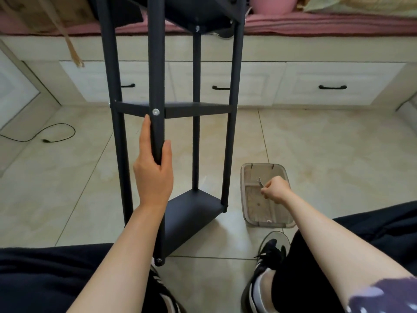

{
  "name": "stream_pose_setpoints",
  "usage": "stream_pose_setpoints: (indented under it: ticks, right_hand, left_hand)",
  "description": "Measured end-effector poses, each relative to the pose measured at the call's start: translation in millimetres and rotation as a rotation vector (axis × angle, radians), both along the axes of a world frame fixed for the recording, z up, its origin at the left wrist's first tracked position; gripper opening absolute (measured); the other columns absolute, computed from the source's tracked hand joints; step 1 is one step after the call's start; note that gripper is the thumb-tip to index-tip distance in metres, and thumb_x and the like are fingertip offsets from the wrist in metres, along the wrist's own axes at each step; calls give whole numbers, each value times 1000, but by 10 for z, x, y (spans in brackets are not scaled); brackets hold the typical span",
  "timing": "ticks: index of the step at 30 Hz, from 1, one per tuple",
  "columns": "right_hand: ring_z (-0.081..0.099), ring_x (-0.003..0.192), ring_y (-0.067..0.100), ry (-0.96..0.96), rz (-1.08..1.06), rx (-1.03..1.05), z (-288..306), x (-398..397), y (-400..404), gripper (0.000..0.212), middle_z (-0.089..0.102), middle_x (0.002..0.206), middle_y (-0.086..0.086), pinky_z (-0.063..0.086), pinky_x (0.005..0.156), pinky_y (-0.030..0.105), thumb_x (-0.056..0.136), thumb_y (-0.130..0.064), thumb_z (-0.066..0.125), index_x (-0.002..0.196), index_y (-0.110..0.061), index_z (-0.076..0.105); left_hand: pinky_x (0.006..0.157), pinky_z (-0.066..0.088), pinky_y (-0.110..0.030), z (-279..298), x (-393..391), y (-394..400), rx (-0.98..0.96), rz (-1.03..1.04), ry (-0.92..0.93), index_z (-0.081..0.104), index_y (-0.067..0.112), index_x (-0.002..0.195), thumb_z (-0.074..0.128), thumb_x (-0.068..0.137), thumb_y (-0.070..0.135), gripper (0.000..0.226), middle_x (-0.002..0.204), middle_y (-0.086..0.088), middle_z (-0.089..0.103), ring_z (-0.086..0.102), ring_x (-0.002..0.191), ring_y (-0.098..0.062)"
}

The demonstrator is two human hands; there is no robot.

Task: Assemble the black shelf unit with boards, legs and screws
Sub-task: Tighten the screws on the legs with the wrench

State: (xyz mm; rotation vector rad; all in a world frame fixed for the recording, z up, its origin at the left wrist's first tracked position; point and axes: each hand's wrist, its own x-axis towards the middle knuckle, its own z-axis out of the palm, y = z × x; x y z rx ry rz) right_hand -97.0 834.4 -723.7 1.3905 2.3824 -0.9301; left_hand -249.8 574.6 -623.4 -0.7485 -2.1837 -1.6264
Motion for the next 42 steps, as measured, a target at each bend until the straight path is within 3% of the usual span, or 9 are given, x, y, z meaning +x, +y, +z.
stream_pose_setpoints:
  ticks: [4, 8, 19, 24, 29, 31, 36, 40, 42]
  right_hand:
    - [57, 55, 15, -87, 30, -19, 53, -76, 115, 27, 69, 65, 5, 40, 45, 21, 90, -10, 61, 65, -8, 73]
    - [60, 60, 17, -82, 71, -78, 221, -210, 160, 19, 75, 81, 12, 41, 46, 20, 90, -12, 60, 84, -3, 76]
    - [72, 87, 17, 338, 297, -126, 1903, -1010, 408, 22, 72, 98, 7, 58, 68, 25, 98, -30, 58, 103, -11, 67]
    - [66, 98, 22, 262, 284, -153, 1945, -1227, 349, 48, 60, 120, 8, 59, 77, 32, 98, -43, 55, 132, -9, 53]
    - [60, 113, 30, 347, 127, -258, 1792, -1325, 418, 69, 50, 136, 12, 57, 85, 39, 96, -45, 57, 150, -10, 31]
    - [59, 115, 30, 407, 88, -322, 1788, -1358, 458, 73, 49, 140, 12, 56, 87, 42, 96, -42, 59, 154, -16, 23]
    - [63, 104, 29, 556, 29, -498, 1843, -1485, 497, 58, 53, 132, 10, 58, 68, 48, 98, -24, 60, 146, -35, 31]
    - [65, 99, 36, 546, 54, -493, 1839, -1509, 468, 35, 51, 126, 9, 59, 61, 51, 99, -19, 58, 129, -31, 45]
    - [67, 97, 37, 568, 55, -507, 1827, -1468, 463, 37, 51, 124, 8, 59, 60, 51, 98, -18, 58, 129, -33, 44]
  left_hand:
    - [59, 43, -9, -21, -27, -7, 28, 30, -14, 30, 37, 154, 52, 104, 32, 55, 89, 8, 63, 56, 64, -1]
    - [55, 42, -9, -36, -70, -3, 48, 52, -24, 32, 39, 152, 54, 103, 31, 54, 75, 29, 53, 54, 60, -6]
    - [51, 40, -10, 11, -43, -45, 60, 45, -50, 34, 44, 150, 57, 101, 27, 57, 67, 14, 50, 51, 55, -8]
    - [47, 44, -24, 3, 2, -128, 38, 26, -61, 31, 50, 149, 58, 97, 35, 60, 69, 0, 47, 51, 55, -18]
    - [45, 42, -20, -40, 47, -225, -7, 26, -50, 26, 52, 152, 56, 95, 39, 66, 69, 16, 49, 49, 52, -16]
    - [43, 42, -25, -61, 68, -270, -18, 17, -63, 24, 52, 153, 56, 95, 39, 67, 69, 11, 49, 48, 51, -18]
    - [42, 37, -28, 33, 145, -328, -65, 0, -92, 26, 52, 147, 54, 93, 40, 61, 63, 3, 46, 46, 47, -17]
    - [51, 36, -29, 267, 71, -389, -297, 191, 23, 31, 30, 137, 39, 96, 54, 48, 61, 11, 55, 53, 50, -12]
    - [50, 30, -28, 439, -20, -418, -432, 249, 86, 36, 24, 129, 36, 97, 62, 50, 64, 10, 53, 47, 51, -13]
